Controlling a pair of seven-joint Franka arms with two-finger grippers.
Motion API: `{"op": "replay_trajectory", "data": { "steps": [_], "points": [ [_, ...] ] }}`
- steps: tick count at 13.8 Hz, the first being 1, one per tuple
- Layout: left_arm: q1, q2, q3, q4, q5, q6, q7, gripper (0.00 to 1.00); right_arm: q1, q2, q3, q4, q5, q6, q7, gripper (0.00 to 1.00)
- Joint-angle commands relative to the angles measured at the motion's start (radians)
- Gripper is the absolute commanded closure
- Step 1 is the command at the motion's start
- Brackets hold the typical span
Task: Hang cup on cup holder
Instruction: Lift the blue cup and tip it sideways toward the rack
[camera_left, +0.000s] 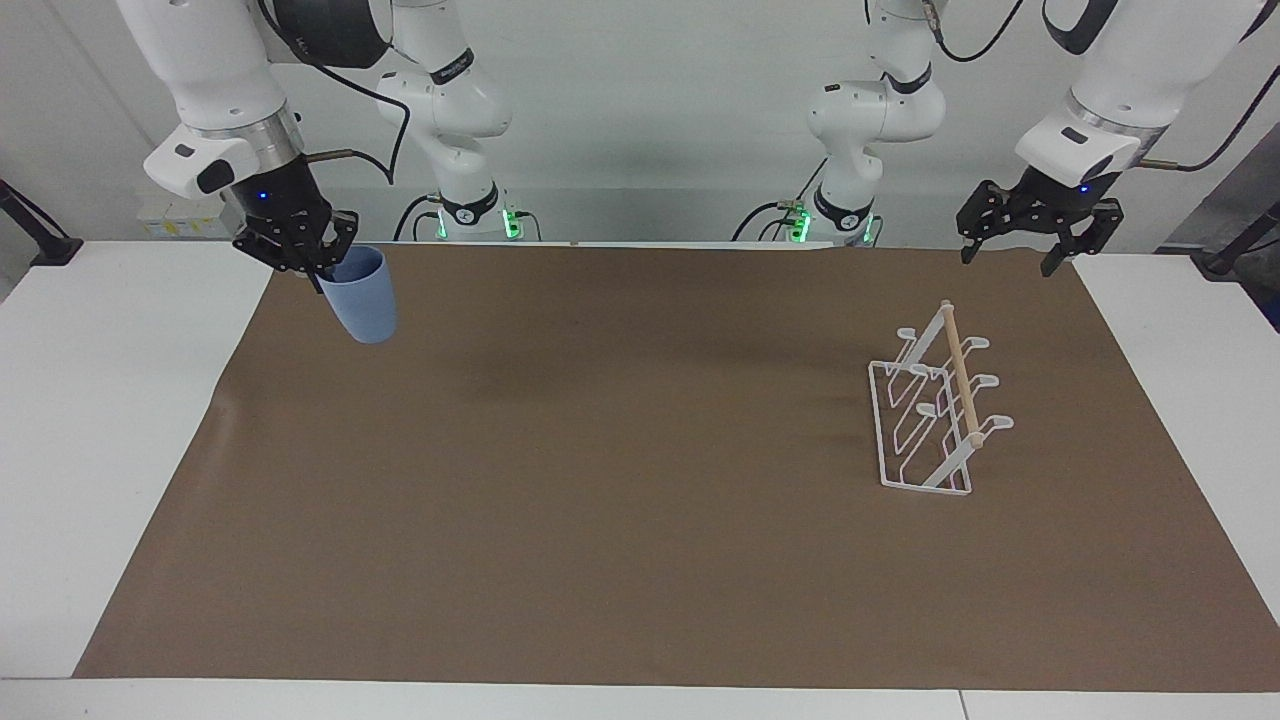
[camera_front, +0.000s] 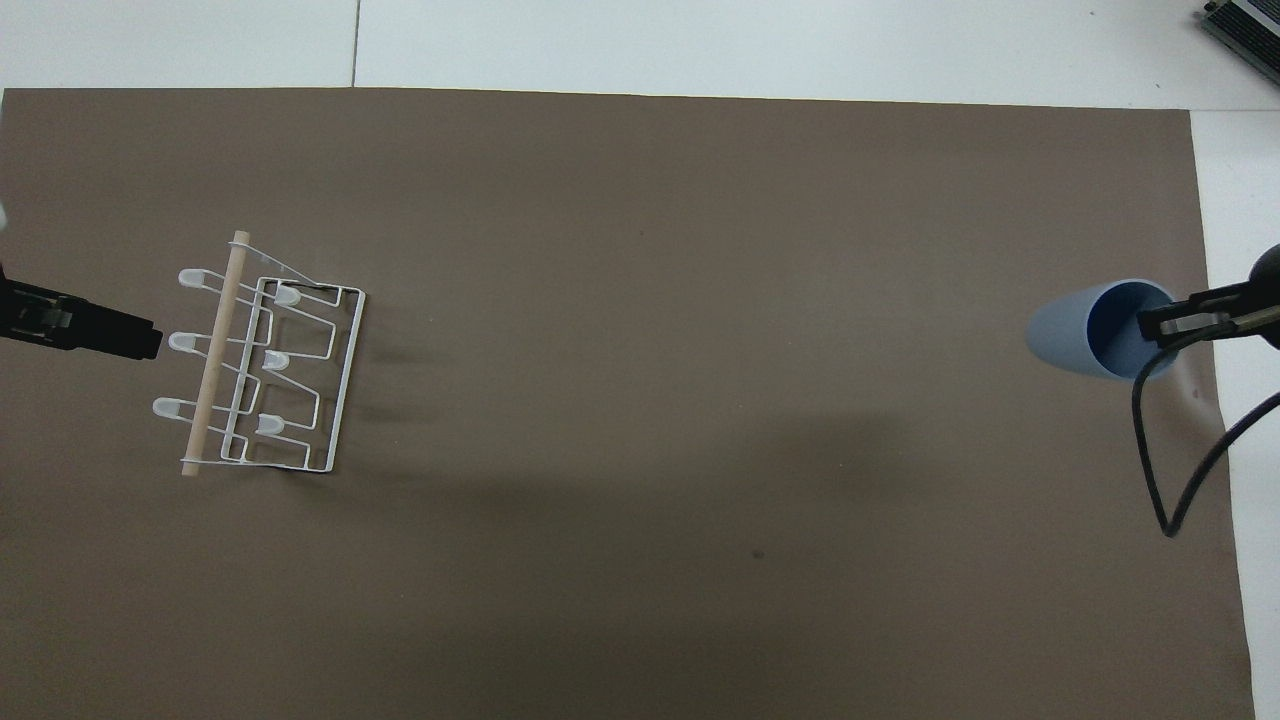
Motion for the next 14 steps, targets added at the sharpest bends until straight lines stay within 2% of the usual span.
{"op": "replay_trajectory", "data": {
  "steps": [1, 4, 9, 11, 14],
  "points": [
    [0.003, -0.025, 0.003, -0.026, -0.010, -0.004, 0.004, 0.00, -0.011, 0.010, 0.008, 0.015, 0.052, -0.006, -0.031, 1.00],
    [0.003, -0.025, 0.003, -0.026, -0.010, -0.004, 0.002, 0.00, -0.005, 0.007, 0.008, 0.001, 0.127, -0.001, -0.031, 1.00],
    [0.003, -0.025, 0.005, -0.026, -0.010, -0.004, 0.007, 0.00, -0.002, -0.033, 0.008, -0.120, 0.380, 0.041, -0.002, 1.00],
    [0.030, -0.025, 0.014, -0.026, -0.008, -0.009, 0.007, 0.00, 0.006, -0.041, 0.015, -0.152, 0.484, 0.039, 0.085, 1.00],
    [0.032, -0.030, 0.014, -0.031, -0.008, -0.066, 0.002, 0.00, 0.081, -0.055, 0.016, -0.180, 0.609, 0.054, 0.309, 1.00]
  ]
}}
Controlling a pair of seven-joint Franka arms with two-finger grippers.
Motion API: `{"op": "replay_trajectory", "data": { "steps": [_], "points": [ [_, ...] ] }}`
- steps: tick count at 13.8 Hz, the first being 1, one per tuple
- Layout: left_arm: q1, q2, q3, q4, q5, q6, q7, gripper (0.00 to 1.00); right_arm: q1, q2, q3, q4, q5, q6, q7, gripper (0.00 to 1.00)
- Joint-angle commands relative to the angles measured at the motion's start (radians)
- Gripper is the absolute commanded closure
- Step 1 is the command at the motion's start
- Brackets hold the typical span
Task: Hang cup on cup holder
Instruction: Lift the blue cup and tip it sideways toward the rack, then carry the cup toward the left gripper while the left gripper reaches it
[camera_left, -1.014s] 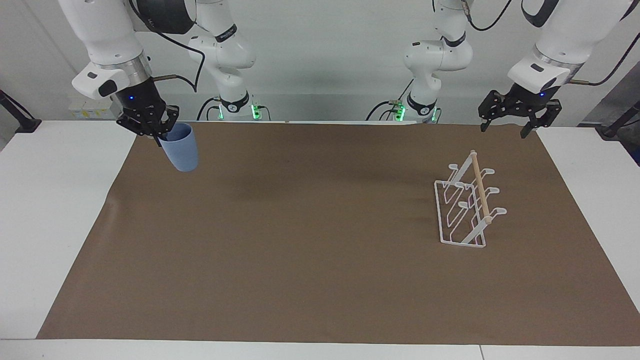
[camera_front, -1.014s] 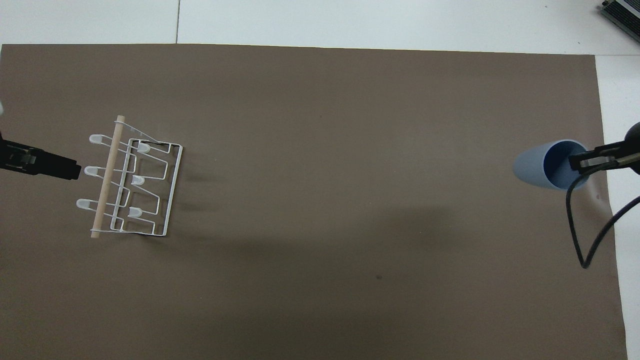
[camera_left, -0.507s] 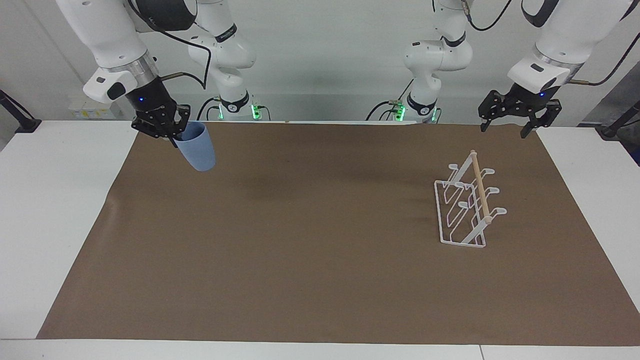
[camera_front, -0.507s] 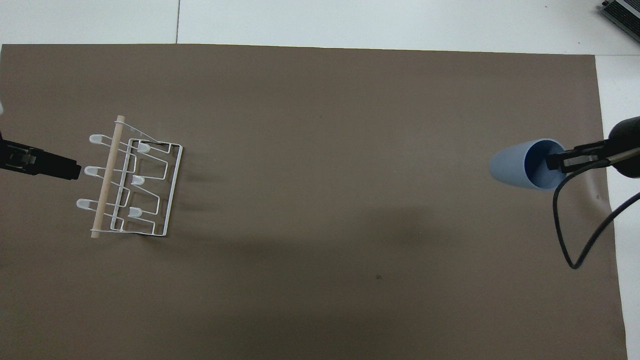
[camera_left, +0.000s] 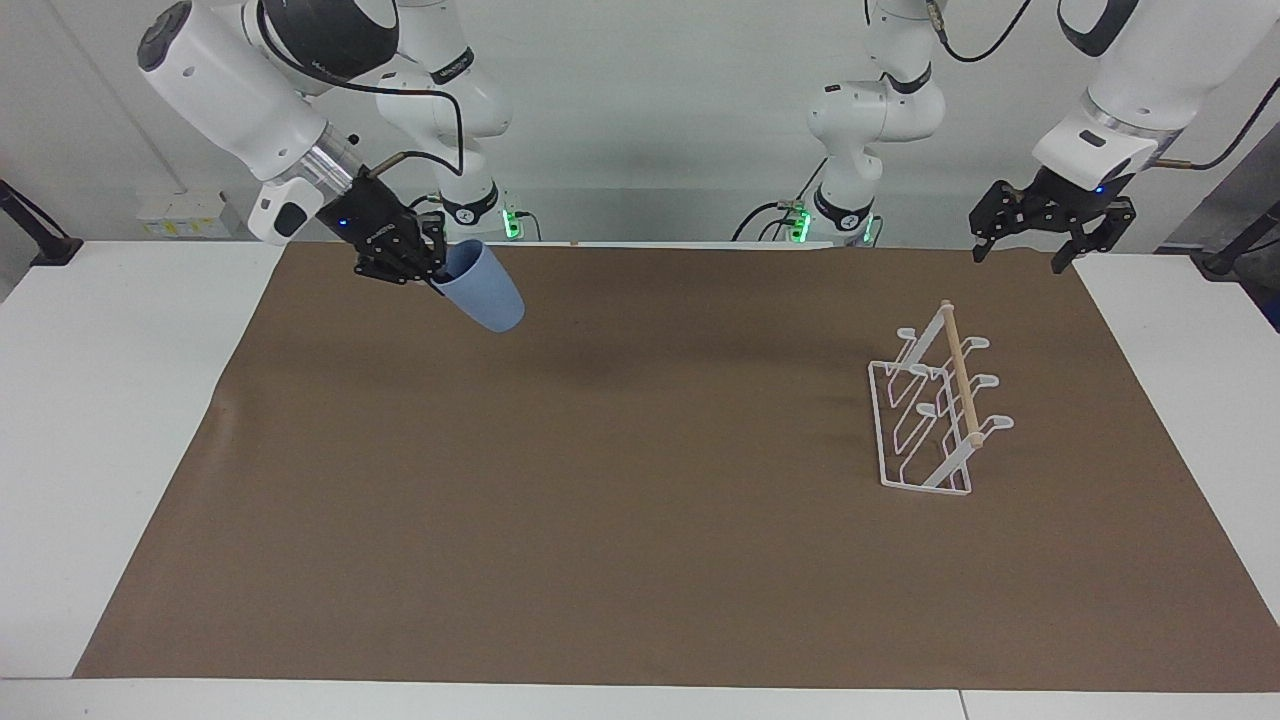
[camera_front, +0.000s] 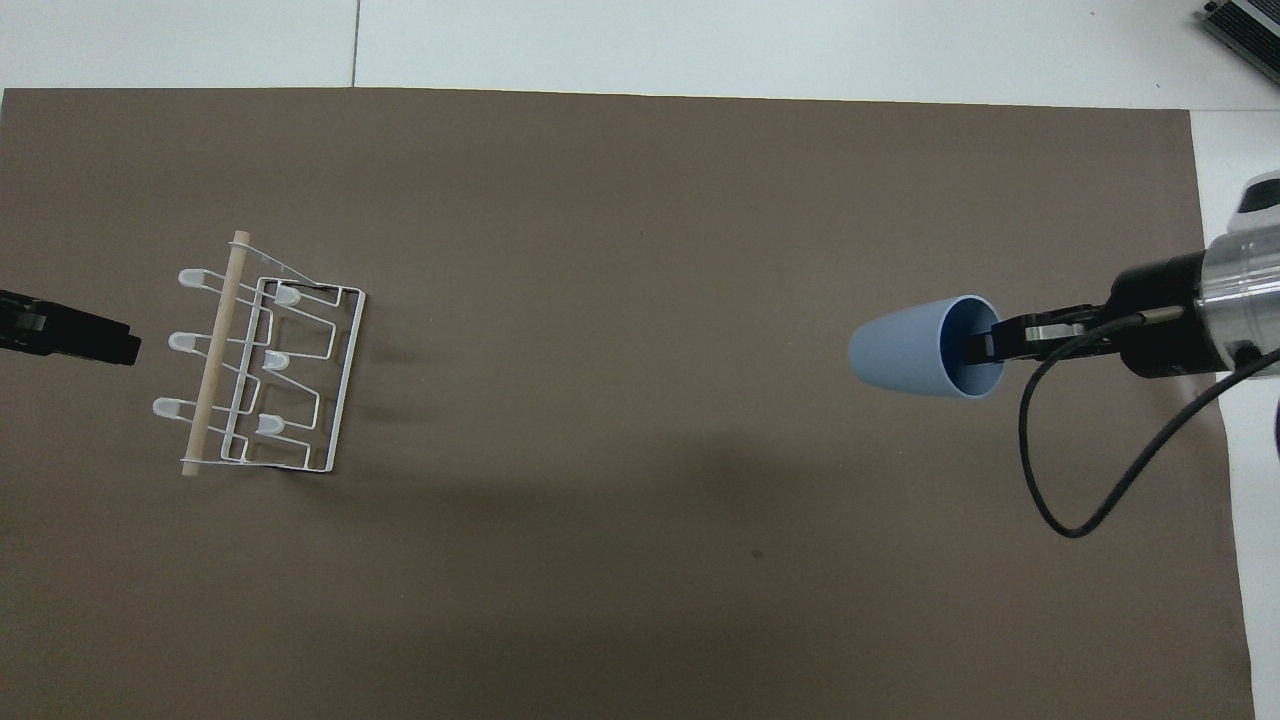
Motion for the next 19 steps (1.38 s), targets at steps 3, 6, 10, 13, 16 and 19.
{"op": "replay_trajectory", "data": {
  "steps": [3, 6, 10, 13, 16, 19],
  "points": [
    [0.008, -0.028, -0.003, -0.030, -0.008, -0.017, 0.003, 0.00, 0.126, -0.045, 0.004, -0.061, 0.175, 0.153, 0.325, 1.00],
    [0.008, -0.029, -0.003, -0.030, -0.008, -0.017, 0.003, 0.00, 0.220, -0.041, 0.004, -0.060, 0.239, 0.268, 0.527, 1.00],
    [-0.006, -0.035, -0.009, -0.030, -0.010, -0.069, 0.012, 0.00, 0.294, -0.039, 0.004, -0.060, 0.252, 0.313, 0.609, 1.00],
    [-0.020, -0.035, -0.016, -0.033, -0.052, -0.037, 0.045, 0.00, 0.349, -0.036, 0.004, -0.060, 0.253, 0.356, 0.698, 1.00],
    [-0.087, -0.043, -0.018, -0.055, -0.108, 0.033, 0.207, 0.00, 0.402, -0.029, 0.004, -0.053, 0.259, 0.391, 0.776, 1.00],
    [-0.145, -0.043, -0.022, -0.076, -0.186, 0.139, 0.424, 0.00, 0.432, -0.029, 0.004, -0.053, 0.261, 0.396, 0.801, 1.00]
  ]
}}
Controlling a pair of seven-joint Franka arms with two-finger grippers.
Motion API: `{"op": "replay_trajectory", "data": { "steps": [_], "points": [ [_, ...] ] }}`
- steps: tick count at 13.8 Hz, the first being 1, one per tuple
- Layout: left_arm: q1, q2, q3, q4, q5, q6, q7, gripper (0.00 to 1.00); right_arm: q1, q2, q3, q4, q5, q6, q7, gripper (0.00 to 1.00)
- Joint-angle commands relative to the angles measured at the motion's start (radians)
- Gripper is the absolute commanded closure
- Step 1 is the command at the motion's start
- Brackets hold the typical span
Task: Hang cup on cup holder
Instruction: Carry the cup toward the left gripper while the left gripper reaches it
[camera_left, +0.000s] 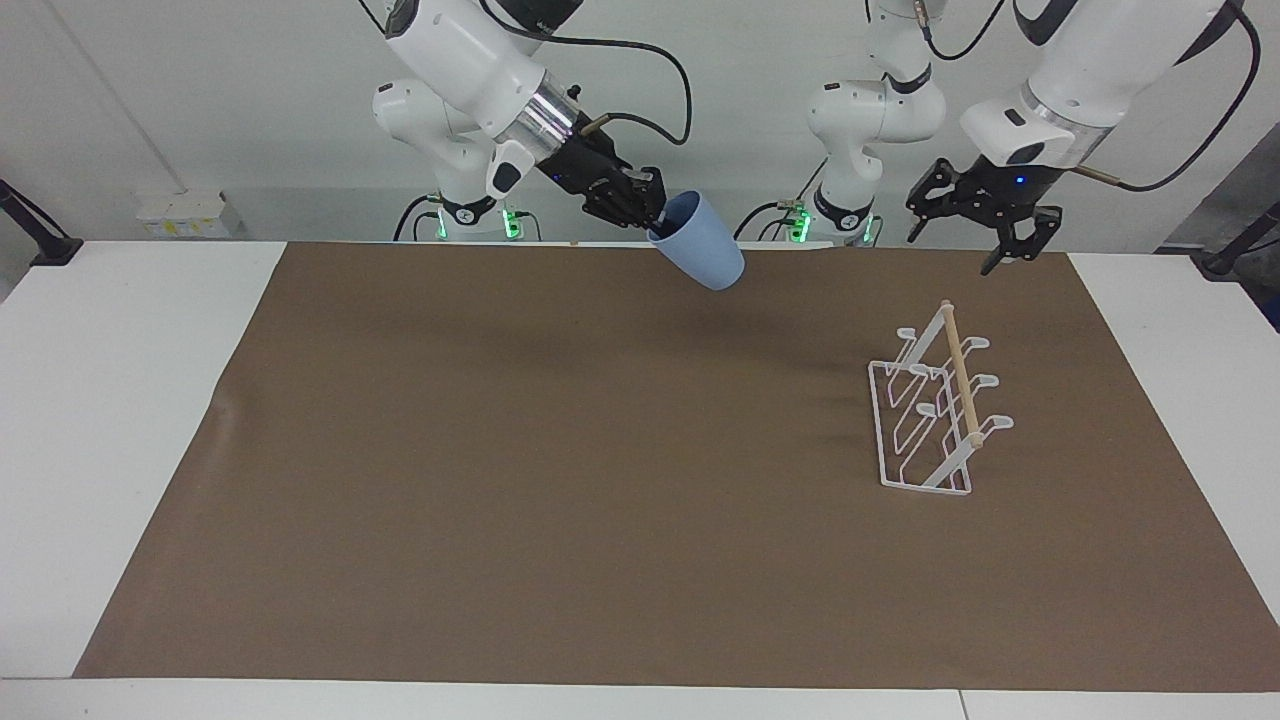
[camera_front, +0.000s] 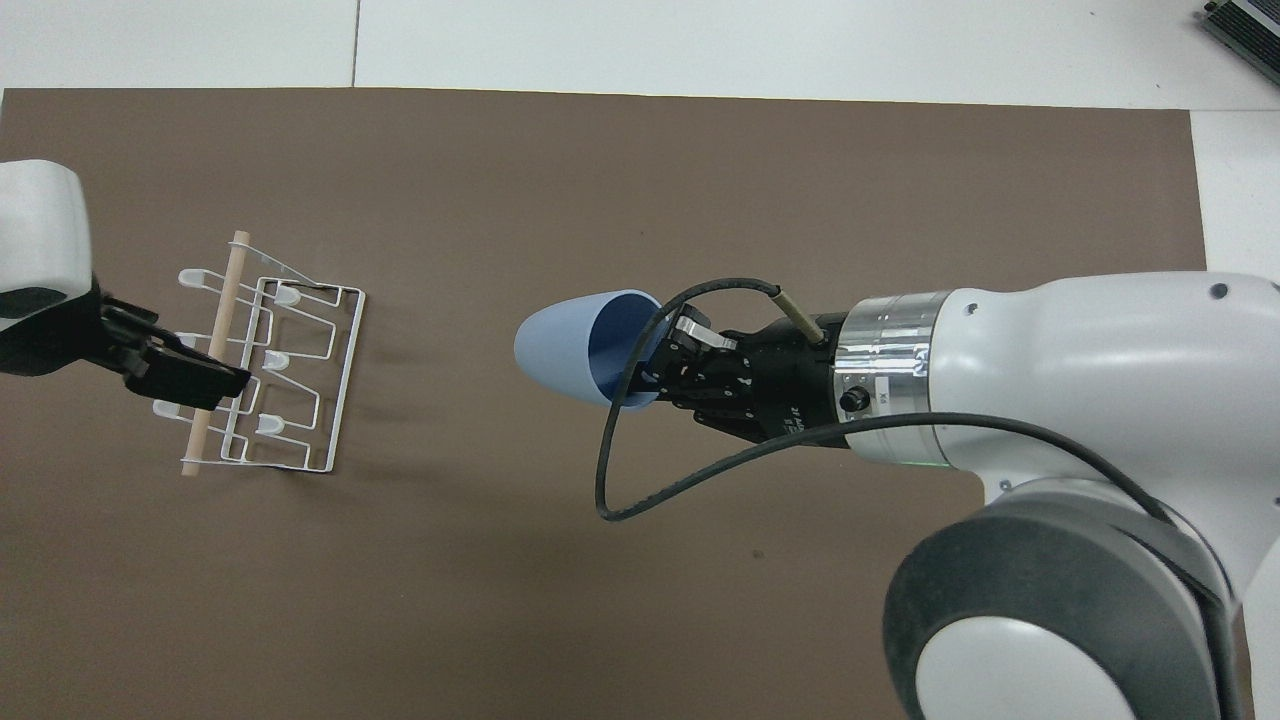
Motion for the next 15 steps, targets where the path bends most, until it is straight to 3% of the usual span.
{"op": "replay_trajectory", "data": {
  "steps": [1, 5, 9, 15],
  "points": [
    [-0.050, -0.034, 0.010, -0.064, -0.061, 0.102, 0.197, 0.00, 0.027, -0.013, -0.004, -0.018, 0.036, 0.018, 0.016, 1.00],
    [-0.056, -0.039, 0.010, -0.072, -0.196, 0.121, 0.428, 0.00, 0.062, -0.018, -0.004, -0.018, 0.036, 0.015, 0.076, 1.00],
    [-0.129, -0.072, 0.010, -0.144, -0.229, 0.179, 0.640, 0.00, 0.081, -0.021, -0.002, -0.019, 0.036, 0.007, 0.085, 1.00],
    [-0.244, -0.122, 0.010, -0.248, -0.290, 0.317, 0.650, 0.00, 0.081, -0.019, -0.004, -0.019, 0.036, 0.016, 0.085, 1.00]
  ]
}}
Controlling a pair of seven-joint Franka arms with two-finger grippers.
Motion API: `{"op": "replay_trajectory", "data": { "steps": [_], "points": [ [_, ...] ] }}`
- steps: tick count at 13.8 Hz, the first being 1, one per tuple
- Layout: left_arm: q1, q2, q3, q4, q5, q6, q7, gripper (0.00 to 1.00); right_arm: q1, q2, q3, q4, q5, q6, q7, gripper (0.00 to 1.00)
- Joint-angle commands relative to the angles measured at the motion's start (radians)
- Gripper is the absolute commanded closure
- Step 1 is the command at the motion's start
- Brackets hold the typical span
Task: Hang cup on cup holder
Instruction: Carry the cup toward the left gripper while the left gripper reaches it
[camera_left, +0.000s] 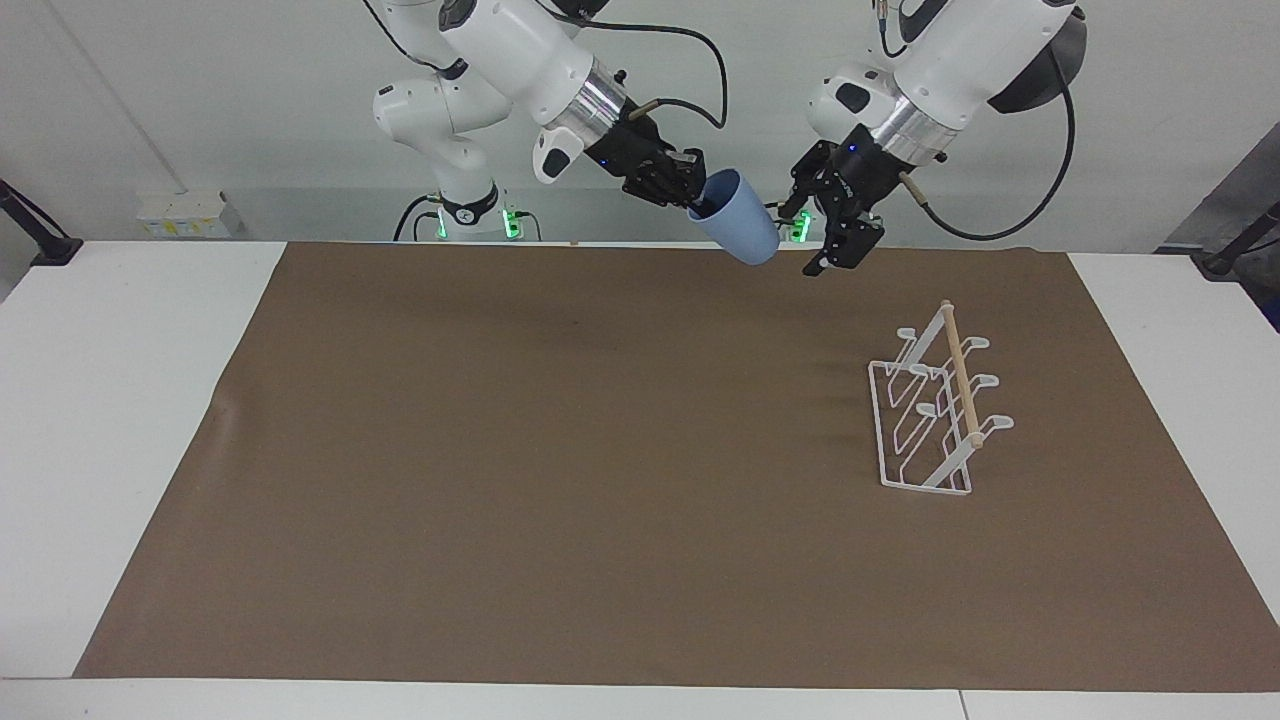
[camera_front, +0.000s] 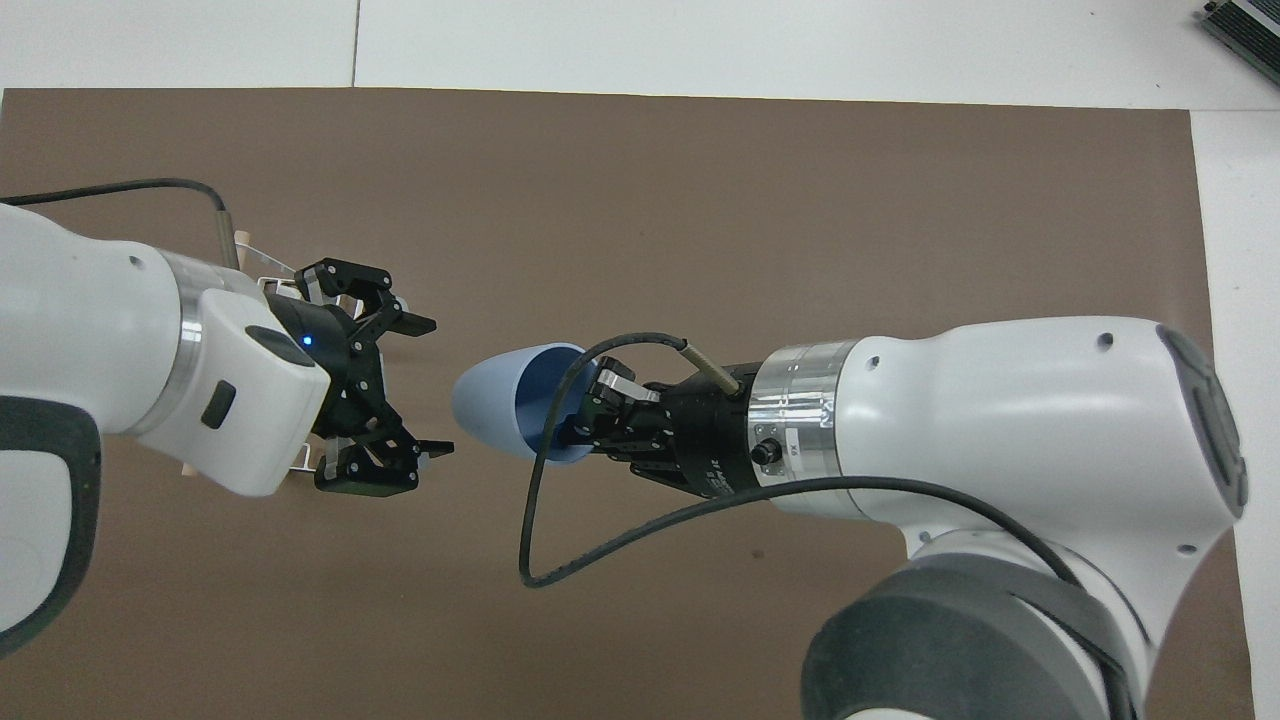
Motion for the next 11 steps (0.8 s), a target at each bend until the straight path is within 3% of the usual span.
{"op": "replay_trajectory", "data": {
  "steps": [1, 6, 7, 8, 11],
  "points": [
    [-0.060, -0.047, 0.016, -0.063, -0.028, 0.084, 0.023, 0.00, 0.002, -0.019, -0.002, -0.019, 0.034, 0.016, 0.010, 1.00],
    [-0.122, -0.045, 0.016, -0.063, -0.041, 0.129, 0.016, 0.00, 0.002, -0.019, -0.002, -0.019, 0.034, 0.015, 0.010, 1.00],
    [-0.125, -0.045, 0.016, -0.063, -0.040, 0.127, 0.016, 0.43, 0.002, -0.019, -0.002, -0.019, 0.034, 0.015, 0.010, 1.00],
    [-0.126, -0.047, 0.014, -0.063, -0.040, 0.124, 0.016, 0.99, 0.002, -0.019, -0.002, -0.019, 0.034, 0.015, 0.010, 1.00],
    [-0.136, -0.045, -0.010, -0.060, -0.031, 0.136, 0.009, 1.00, 0.002, -0.017, -0.002, -0.018, 0.034, 0.015, 0.010, 1.00]
  ]
}}
